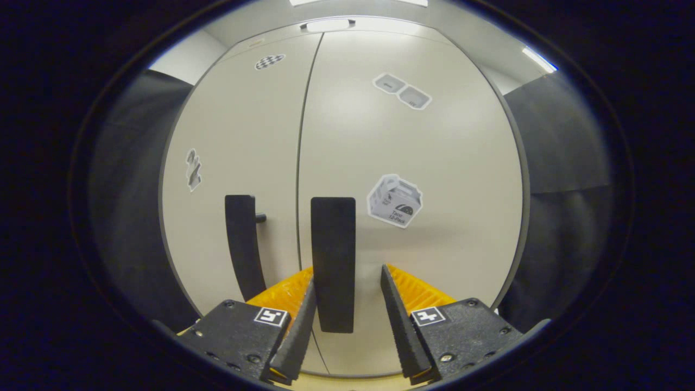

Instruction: Open the right door of the double-door shoe cabinet with the right hand, and open the left door with the left hand.

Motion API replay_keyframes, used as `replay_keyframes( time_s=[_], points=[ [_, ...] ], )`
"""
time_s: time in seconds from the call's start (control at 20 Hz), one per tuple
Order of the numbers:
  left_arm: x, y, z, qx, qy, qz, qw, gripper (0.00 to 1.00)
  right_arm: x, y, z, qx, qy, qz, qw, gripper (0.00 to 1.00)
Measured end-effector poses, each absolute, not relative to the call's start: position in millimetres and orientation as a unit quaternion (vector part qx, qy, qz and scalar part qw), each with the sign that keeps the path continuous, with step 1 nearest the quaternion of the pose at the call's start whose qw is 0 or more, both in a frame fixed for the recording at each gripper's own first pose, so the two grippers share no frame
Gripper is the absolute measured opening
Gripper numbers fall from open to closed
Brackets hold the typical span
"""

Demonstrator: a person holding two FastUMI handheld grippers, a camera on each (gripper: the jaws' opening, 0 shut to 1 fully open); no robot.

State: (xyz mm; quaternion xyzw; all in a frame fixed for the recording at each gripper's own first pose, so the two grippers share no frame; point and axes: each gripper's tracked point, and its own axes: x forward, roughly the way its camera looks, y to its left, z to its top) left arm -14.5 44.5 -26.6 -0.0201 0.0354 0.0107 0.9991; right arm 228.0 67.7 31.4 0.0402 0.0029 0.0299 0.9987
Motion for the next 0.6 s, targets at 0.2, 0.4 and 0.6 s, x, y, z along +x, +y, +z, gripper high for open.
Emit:
replay_keyframes(
  time_s=[0.2,0.4,0.6],
  points=[
    [-12.9,43.0,-28.5,-0.022,0.036,0.007,0.999,0.95,228.2,75.6,32.0,0.037,-0.001,0.036,0.999,0.36],
    [-11.6,44.5,-29.8,-0.023,0.037,0.006,0.999,0.95,227.9,75.8,31.8,0.04,-0.002,0.037,0.998,0.28],
    [-11.5,45.6,-29.7,-0.022,0.037,0.006,0.999,0.95,226.1,75.7,31.3,0.042,0.003,0.045,0.998,0.2]
  ],
)
